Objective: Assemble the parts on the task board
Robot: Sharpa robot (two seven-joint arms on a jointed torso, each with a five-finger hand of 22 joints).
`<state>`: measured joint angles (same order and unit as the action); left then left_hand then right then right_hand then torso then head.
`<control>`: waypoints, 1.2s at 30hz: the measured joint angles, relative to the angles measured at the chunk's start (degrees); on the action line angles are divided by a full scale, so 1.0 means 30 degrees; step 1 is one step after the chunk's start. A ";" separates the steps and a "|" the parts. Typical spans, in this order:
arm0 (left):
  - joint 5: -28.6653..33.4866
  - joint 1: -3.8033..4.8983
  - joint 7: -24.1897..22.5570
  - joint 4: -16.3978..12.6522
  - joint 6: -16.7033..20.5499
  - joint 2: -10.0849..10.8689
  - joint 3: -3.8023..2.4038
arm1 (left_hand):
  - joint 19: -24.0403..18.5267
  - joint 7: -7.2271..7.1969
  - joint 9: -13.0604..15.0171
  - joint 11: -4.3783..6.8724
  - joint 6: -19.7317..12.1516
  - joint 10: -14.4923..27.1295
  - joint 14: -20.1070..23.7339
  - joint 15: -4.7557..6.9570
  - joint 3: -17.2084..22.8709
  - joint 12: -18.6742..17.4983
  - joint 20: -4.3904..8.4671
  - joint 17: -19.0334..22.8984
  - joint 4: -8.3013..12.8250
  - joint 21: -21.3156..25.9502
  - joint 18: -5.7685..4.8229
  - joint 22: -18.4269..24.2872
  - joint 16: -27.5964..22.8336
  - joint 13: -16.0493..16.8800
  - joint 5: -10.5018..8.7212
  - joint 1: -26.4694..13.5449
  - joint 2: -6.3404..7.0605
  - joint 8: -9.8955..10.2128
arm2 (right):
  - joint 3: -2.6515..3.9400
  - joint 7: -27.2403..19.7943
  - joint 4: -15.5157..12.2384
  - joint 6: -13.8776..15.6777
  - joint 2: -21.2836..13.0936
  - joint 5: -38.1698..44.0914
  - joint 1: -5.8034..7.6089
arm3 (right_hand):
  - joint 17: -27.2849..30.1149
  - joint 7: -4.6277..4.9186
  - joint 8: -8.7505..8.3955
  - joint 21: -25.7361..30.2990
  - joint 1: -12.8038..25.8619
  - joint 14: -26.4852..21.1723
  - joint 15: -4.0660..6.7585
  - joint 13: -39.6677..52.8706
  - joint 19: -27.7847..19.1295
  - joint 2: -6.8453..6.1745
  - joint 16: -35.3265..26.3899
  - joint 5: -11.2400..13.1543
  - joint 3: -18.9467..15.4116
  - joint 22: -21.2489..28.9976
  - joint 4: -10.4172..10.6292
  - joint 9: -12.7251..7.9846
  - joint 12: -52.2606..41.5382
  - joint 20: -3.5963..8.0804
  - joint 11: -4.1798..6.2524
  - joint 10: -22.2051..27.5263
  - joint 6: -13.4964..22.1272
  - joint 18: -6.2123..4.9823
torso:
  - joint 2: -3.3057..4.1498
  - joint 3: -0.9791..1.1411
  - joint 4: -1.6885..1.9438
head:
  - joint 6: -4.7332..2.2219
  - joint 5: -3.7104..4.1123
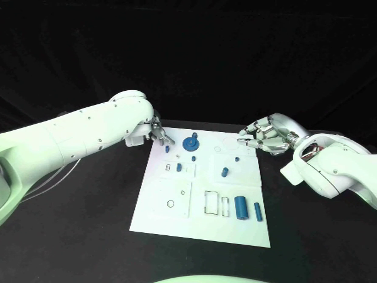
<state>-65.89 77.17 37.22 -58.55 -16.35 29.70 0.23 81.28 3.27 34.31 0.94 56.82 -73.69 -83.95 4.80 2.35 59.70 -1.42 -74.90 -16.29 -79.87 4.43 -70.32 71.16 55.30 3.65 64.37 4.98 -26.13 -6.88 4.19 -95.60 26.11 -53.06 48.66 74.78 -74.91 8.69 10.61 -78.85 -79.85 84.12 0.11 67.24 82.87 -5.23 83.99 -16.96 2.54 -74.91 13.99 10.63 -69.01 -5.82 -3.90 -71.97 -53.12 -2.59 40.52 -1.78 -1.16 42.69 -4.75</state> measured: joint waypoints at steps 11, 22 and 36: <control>0.0017 -0.0004 -0.0051 -0.0009 -0.0502 -0.0041 0.0023 | 0.0000 -0.0001 -0.0034 0.0000 0.0000 0.0000 0.0000 0.0000 -0.0053 0.0000 0.0000 -0.0009 0.0052 -0.0001 0.0003 -0.0001 0.0000 0.0000 0.0000 0.0228 -0.0076 0.0000 | 0.0000 0.0000 0.0036 -0.0012 0.0043 0.0000 -0.0003 | 0.0001 0.0000 0.0000 0.0000 0.0000 0.0000 0.0000 0.0000 0.0000 0.0000 0.0000 -0.0022 0.0000 0.0002 0.0000 0.0001 0.0000 0.0000 0.0001 0.0000 0.0000 0.0000 | 0.0004 0.0009 -0.0013 | 0.0033 0.0057; 0.0048 -0.0005 -0.0116 0.0008 -0.0869 -0.0130 0.0063 | 0.0000 0.0000 -0.0035 0.0000 0.0000 0.0000 0.0000 0.0000 -0.0052 0.0001 -0.0001 -0.0014 0.0051 0.0000 0.0001 -0.0025 0.0000 0.0000 0.0000 0.0329 -0.0176 0.0000 | 0.0000 0.0000 0.0061 -0.0033 0.0091 -0.0013 -0.0004 | 0.0002 0.0000 0.0000 0.0000 0.0000 0.0000 0.0000 0.0000 0.0000 0.0000 0.0000 -0.0108 0.0000 -0.0013 0.0000 0.0001 0.0000 0.0000 0.0000 0.0000 0.0000 -0.0001 | 0.0005 0.0011 -0.0016 | 0.0060 0.0016; 0.0196 -0.0006 -0.0178 0.0095 -0.0902 -0.0214 0.0130 | 0.0000 -0.0001 -0.0151 0.0000 0.0001 -0.0001 0.0000 0.0000 -0.0157 0.0000 0.0000 -0.0011 0.0052 -0.0001 0.0002 -0.0024 0.0001 -0.0017 0.0000 0.1049 -0.0897 0.0000 | 0.0000 -0.0001 0.0121 -0.0064 0.0160 -0.0026 -0.0014 | -0.0013 0.0000 0.0000 0.0000 -0.0001 0.0000 0.0000 0.0000 0.0000 0.0000 0.0000 -0.0107 0.0000 -0.0010 0.0000 0.0002 0.0000 0.0000 0.0000 0.0000 0.0000 0.0000 | 0.0007 0.0004 -0.0013 | 0.0121 0.0004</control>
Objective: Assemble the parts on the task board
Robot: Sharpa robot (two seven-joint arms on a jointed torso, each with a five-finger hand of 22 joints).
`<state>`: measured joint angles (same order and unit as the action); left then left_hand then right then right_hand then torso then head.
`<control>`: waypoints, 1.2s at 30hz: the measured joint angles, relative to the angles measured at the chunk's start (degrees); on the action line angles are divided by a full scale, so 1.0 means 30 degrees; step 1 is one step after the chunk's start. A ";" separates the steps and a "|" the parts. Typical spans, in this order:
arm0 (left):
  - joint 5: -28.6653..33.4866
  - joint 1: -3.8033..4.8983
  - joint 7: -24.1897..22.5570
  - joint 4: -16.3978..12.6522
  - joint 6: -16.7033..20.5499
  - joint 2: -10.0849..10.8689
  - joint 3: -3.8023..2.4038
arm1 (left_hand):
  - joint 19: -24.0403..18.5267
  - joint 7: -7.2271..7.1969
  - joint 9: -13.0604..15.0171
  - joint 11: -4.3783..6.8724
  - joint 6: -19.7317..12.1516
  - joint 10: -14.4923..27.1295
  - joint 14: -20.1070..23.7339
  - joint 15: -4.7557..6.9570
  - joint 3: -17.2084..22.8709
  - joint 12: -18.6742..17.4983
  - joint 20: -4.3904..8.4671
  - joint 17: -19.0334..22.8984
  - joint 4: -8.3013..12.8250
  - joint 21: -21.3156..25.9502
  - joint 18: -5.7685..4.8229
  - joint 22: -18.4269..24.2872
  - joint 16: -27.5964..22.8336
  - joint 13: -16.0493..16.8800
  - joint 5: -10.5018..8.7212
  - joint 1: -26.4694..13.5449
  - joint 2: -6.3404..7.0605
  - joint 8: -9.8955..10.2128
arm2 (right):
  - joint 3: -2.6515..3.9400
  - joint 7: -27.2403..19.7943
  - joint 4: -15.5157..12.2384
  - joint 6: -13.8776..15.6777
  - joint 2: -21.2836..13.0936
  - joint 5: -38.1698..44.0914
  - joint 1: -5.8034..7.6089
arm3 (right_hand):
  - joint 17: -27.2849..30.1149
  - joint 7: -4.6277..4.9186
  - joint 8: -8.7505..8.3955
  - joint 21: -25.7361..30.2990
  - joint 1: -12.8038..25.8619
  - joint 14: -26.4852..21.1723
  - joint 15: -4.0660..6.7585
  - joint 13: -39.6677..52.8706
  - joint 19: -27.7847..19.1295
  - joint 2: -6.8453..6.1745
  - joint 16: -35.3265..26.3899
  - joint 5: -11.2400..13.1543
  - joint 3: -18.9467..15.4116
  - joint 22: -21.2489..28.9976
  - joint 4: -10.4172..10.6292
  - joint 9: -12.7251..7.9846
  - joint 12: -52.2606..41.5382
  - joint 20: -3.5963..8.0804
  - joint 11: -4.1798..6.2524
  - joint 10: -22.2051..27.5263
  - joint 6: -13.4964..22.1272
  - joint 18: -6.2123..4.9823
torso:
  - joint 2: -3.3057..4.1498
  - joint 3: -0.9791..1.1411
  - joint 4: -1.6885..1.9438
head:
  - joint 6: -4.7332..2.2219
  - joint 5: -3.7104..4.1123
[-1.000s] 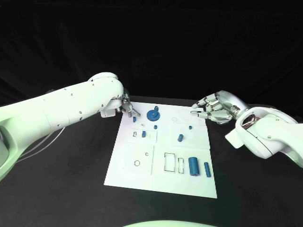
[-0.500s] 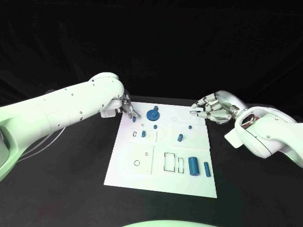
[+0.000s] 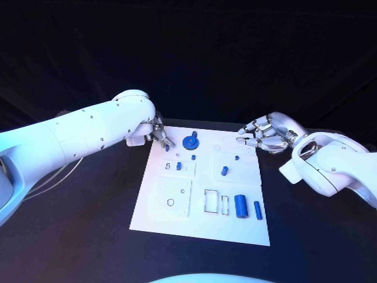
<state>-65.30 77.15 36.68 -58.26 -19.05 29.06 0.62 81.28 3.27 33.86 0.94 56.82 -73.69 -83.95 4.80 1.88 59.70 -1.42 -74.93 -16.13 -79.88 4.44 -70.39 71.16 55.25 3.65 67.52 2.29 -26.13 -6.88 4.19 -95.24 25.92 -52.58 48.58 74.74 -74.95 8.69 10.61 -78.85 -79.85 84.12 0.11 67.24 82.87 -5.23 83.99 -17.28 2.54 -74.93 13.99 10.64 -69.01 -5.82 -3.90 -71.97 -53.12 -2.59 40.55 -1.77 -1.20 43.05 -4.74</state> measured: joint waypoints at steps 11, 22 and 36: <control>0.0262 0.0000 -0.0016 -0.0005 0.0009 0.0013 0.0005 | 0.0000 0.0000 -0.0148 0.0070 0.0000 0.0070 0.0000 0.0000 0.0501 0.0000 0.0000 0.0002 0.0605 0.0000 -0.0001 0.0001 0.0000 -0.0180 0.0078 0.1613 -0.1106 0.0158 | 0.0000 -0.0002 0.0003 -0.0012 -0.0001 -0.0010 -0.0004 | 0.0003 0.0000 0.0000 0.0000 0.0000 0.0000 0.0001 0.0001 0.0000 0.0000 0.0000 0.0000 0.0000 0.0002 0.0000 0.0000 0.0000 0.0000 0.0000 0.0000 0.0000 0.0000 | -0.0002 0.0005 0.0000 | 0.0015 -0.0015; 0.0525 0.0010 -0.0067 0.0040 -0.0062 0.0019 0.0005 | 0.0000 0.0000 -0.0235 0.0137 0.0000 0.0138 0.0000 0.0000 0.1088 0.0000 0.0000 0.0005 0.1078 0.0000 -0.0002 0.0002 0.0000 -0.0297 0.0076 0.2346 -0.1189 0.0188 | 0.0000 -0.0002 -0.0015 -0.0017 -0.0009 -0.0017 -0.0005 | 0.0004 0.0000 0.0000 0.0000 0.0000 0.0000 0.0000 0.0000 0.0000 0.0000 0.0000 0.0001 0.0000 0.0005 0.0000 0.0000 0.0000 0.0000 0.0000 0.0000 0.0000 -0.0001 | -0.0002 0.0009 0.0000 | 0.0022 -0.0026; 0.0782 0.0052 0.0019 0.0104 -0.0166 0.0054 0.0060 | 0.0000 0.0030 -0.0657 0.0103 -0.0237 0.0373 0.0000 0.0000 0.3432 -0.0444 0.0000 0.0007 0.1994 0.0000 0.0001 0.0003 0.0000 -0.0633 0.0166 0.3845 -0.1153 0.0694 | 0.0000 -0.0010 -0.0034 -0.0019 -0.0019 -0.0028 -0.0007 | 0.0007 0.0000 0.0000 0.0000 0.0104 0.0001 0.0000 0.0047 0.0000 0.0104 0.0000 0.0001 -0.0053 0.0008 0.0054 0.0000 0.0000 -0.0001 0.0000 0.0000 0.0000 -0.0002 | -0.0005 0.0004 -0.0002 | 0.0033 -0.0018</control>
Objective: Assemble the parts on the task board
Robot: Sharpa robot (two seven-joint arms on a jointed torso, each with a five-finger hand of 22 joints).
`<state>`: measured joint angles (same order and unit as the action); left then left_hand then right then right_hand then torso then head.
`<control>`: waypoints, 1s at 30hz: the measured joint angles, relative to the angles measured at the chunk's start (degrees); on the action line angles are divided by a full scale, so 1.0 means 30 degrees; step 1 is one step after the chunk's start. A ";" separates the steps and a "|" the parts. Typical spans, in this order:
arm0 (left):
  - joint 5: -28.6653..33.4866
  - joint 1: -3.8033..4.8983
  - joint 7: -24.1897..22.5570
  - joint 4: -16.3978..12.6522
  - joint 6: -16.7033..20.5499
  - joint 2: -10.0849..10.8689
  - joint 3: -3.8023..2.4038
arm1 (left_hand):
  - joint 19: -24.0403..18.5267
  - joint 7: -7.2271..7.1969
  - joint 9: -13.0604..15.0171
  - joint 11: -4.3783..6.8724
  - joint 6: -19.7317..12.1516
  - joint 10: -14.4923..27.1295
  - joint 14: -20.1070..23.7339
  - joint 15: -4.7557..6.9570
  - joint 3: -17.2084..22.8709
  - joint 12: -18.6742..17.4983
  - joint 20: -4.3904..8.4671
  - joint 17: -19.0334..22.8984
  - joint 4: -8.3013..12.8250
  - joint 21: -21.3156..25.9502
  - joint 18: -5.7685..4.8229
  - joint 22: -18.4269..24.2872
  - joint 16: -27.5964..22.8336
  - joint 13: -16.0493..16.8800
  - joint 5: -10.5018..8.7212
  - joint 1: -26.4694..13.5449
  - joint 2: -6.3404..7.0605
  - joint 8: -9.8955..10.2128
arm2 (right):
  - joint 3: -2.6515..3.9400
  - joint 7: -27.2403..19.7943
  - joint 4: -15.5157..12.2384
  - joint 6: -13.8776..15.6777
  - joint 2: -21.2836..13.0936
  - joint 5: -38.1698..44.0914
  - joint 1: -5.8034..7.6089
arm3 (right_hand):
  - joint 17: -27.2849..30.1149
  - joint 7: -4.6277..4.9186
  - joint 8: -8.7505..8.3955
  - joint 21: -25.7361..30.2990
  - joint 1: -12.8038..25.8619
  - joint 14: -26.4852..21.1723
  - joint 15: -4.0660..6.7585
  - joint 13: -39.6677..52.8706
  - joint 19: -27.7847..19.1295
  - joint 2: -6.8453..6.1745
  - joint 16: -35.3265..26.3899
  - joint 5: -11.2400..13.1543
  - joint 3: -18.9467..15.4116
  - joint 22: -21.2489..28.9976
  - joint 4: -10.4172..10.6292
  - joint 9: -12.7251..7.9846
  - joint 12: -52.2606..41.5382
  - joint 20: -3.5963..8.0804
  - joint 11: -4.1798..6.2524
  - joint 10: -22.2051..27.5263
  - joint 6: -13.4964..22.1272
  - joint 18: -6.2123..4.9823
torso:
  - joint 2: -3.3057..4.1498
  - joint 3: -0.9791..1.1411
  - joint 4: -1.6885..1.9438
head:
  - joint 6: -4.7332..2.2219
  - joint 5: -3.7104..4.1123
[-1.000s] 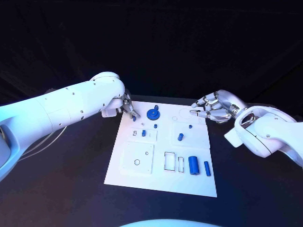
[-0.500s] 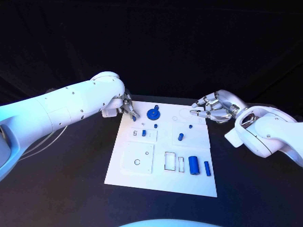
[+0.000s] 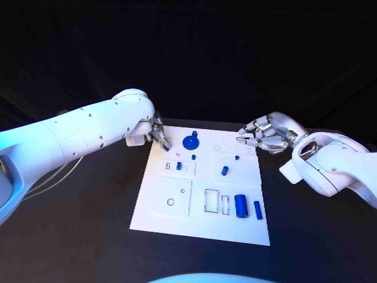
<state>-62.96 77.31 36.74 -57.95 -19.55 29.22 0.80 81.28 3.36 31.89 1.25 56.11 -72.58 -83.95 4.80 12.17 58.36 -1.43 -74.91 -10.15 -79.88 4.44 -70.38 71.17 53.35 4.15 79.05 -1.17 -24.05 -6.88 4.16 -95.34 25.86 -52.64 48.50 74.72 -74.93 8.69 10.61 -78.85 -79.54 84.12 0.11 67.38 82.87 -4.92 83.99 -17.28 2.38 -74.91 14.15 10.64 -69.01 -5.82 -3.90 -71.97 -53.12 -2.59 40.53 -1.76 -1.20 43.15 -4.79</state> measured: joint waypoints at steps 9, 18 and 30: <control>0.0507 -0.0048 0.0019 -0.0155 0.0097 0.0205 0.0053 | 0.0000 0.0005 0.0108 0.0021 -0.0003 -0.0046 -0.0031 -0.0176 0.4294 -0.0262 0.0000 0.0001 -0.0510 0.0000 -0.0003 -0.0075 0.0000 -0.0370 0.0038 -0.1089 0.2021 -0.0191 | 0.0000 -0.0006 -0.0009 0.0001 -0.0031 -0.0010 0.0000 | 0.0002 0.0000 0.0000 0.0000 0.0000 -0.0001 0.0000 -0.0001 0.0000 0.0000 0.0000 0.0000 0.0000 0.0002 0.0000 0.0000 0.0000 0.0000 0.0000 0.0000 0.0000 0.0000 | -0.0009 0.0011 0.0022 | -0.0033 -0.0024; 0.1104 -0.0047 0.0049 -0.0921 0.0497 0.0798 0.0038 | 0.0000 -0.0038 0.0197 -0.0004 0.0045 -0.0144 -0.0031 -0.0176 0.5598 -0.0259 0.0000 0.0002 0.0178 0.0000 -0.0001 -0.0135 0.0000 -0.0262 0.0037 -0.1969 0.2528 -0.0278 | 0.0000 -0.0006 -0.0012 0.0003 -0.0066 -0.0021 0.0000 | 0.0004 0.0000 0.0000 0.0000 0.0000 0.0000 0.0000 -0.0003 0.0000 0.0000 0.0000 0.0000 0.0000 -0.0012 0.0000 0.0000 0.0000 0.0000 0.0000 0.0000 0.0000 0.0001 | -0.0013 0.0015 0.0022 | -0.0066 -0.0106; 0.1852 0.0024 0.0146 -0.3356 0.1109 0.2397 -0.0115 | 0.0000 -0.0127 0.0220 0.0063 0.0148 -0.0339 -0.0032 -0.0174 0.6201 -0.0038 0.0000 0.0003 0.0670 0.0000 -0.0002 -0.0241 0.0001 -0.0099 -0.0020 -0.2367 0.2735 -0.0445 | 0.0000 -0.0006 -0.0004 0.0008 -0.0141 -0.0032 0.0000 | 0.0005 0.0000 0.0000 0.0000 0.0000 -0.0001 0.0000 -0.0006 0.0000 0.0000 0.0000 0.0000 0.0001 -0.0010 -0.0001 -0.0018 0.0000 0.0001 0.0000 0.0000 0.0000 0.0000 | -0.0026 0.0016 0.0033 | -0.0101 -0.0161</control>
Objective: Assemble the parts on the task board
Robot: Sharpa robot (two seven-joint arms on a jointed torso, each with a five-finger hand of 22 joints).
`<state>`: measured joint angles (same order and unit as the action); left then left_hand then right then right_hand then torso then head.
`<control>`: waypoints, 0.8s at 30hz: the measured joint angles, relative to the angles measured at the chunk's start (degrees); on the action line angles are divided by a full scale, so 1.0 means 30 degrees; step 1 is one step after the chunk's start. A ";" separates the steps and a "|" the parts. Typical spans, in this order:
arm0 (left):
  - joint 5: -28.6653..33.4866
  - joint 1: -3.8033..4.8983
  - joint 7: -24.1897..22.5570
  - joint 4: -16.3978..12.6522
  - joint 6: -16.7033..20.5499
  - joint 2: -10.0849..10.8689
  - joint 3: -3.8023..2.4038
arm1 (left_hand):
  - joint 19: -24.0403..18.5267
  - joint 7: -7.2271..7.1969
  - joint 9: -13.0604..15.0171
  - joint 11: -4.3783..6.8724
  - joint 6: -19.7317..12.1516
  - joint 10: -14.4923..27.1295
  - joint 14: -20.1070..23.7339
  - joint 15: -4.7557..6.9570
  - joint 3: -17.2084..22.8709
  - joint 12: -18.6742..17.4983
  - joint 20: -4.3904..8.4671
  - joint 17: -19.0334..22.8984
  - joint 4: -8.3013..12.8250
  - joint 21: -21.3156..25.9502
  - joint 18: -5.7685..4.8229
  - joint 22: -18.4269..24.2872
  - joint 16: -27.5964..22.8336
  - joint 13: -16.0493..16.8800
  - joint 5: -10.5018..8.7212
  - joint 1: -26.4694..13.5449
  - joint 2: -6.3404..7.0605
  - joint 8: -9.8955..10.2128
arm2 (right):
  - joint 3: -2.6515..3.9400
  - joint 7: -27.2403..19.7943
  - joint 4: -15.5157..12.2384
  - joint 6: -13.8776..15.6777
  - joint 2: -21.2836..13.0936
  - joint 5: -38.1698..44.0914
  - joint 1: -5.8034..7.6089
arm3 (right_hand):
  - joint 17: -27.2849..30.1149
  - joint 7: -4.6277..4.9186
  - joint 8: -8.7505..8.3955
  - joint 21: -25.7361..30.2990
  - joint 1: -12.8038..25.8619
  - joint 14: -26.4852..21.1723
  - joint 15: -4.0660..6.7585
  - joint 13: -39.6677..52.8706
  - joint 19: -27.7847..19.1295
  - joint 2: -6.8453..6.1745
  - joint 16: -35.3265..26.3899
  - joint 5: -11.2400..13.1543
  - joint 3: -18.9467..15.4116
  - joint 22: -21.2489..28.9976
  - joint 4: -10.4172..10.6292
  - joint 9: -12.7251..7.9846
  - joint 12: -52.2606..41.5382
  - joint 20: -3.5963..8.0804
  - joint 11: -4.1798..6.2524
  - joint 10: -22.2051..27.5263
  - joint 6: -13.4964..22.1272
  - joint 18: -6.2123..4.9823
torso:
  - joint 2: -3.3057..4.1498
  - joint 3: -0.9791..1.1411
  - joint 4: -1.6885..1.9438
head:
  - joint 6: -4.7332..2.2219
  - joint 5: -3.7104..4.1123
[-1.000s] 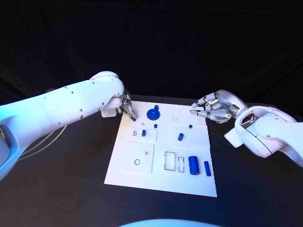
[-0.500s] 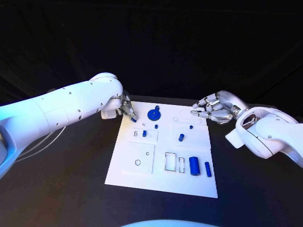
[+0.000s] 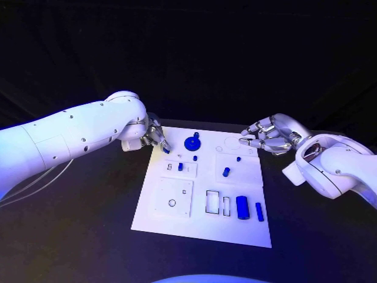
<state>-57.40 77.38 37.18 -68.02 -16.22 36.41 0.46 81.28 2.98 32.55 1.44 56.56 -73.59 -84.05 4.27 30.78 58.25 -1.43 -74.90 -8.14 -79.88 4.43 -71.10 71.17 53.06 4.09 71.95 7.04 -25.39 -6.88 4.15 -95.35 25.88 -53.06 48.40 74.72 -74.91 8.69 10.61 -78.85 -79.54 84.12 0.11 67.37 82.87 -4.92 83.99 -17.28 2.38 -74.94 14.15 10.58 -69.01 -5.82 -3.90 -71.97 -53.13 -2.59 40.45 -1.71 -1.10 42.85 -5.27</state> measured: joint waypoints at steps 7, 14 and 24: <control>0.0186 -0.0025 0.0011 -0.1544 0.0426 0.0795 -0.0013 | 0.0000 0.0001 0.0059 0.0092 0.0002 -0.0098 0.0001 0.0000 0.0095 0.0116 0.0000 0.0000 0.0095 0.0000 -0.0001 -0.0124 0.0000 0.0145 -0.0030 -0.0123 0.0123 -0.0102 | 0.0000 0.0001 0.0000 0.0004 -0.0014 -0.0007 0.0000 | 0.0001 0.0000 0.0077 0.0000 0.0000 0.0000 0.0000 -0.0001 0.0000 0.0000 0.0000 0.0000 0.0000 0.0001 0.0000 0.0001 0.0000 0.0000 0.0000 0.0000 0.0000 0.0000 | 0.0005 -0.0020 0.0000 | -0.0013 -0.0022; 0.0250 -0.0311 -0.0092 -0.2877 0.1050 0.1596 -0.0012 | 0.0000 -0.0073 0.0111 0.0074 0.0130 -0.0218 0.0070 0.0070 0.0417 0.0283 0.0000 -0.0015 0.0311 -0.0070 -0.0001 -0.0302 0.0000 0.0273 -0.0076 -0.0329 0.0329 -0.0221 | -0.0001 0.0002 0.0002 0.0007 -0.0020 -0.0018 0.0000 | 0.0001 0.0000 0.0076 0.0000 0.0000 0.0001 0.0000 -0.0002 0.0000 0.0000 0.0000 0.0000 0.0001 0.0003 0.0000 0.0001 0.0000 0.0000 0.0000 0.0000 0.0001 0.0001 | 0.0022 -0.0033 -0.0002 | -0.0013 -0.0064; -0.0058 -0.0972 -0.0311 -0.3673 0.1861 0.1974 -0.0001 | 0.0000 -0.0110 0.0133 0.0135 0.0176 -0.0341 0.0018 0.0121 0.0611 0.0394 0.0000 -0.0012 0.0507 -0.0072 0.0001 -0.0327 0.0000 0.0312 -0.0093 -0.0504 0.0503 -0.0232 | -0.0003 0.0002 0.0007 0.0006 -0.0023 -0.0029 -0.0026 | 0.0002 0.0000 0.0076 0.0000 0.0000 0.0000 0.0000 -0.0004 0.0000 0.0000 0.0000 0.0000 0.0001 0.0006 0.0000 0.0002 0.0000 0.0000 0.0000 0.0000 0.0000 0.0000 | 0.0029 -0.0038 0.0007 | 0.0051 -0.0152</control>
<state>-57.57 74.47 36.25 -79.04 -10.64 42.34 0.45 81.28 2.65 32.95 1.84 57.09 -74.62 -83.99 4.64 32.61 59.43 -1.43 -74.94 -6.62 -80.09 4.43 -72.08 71.17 53.99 3.81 70.44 8.55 -26.08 -6.89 4.15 -95.33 25.90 -53.13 48.31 74.64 -74.90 8.69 10.84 -78.85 -79.54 84.12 0.11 67.35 82.87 -4.92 83.99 -17.28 2.38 -74.92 14.15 10.59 -69.01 -5.82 -3.90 -71.97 -53.13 -2.59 40.54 -1.82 -1.08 43.00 -5.73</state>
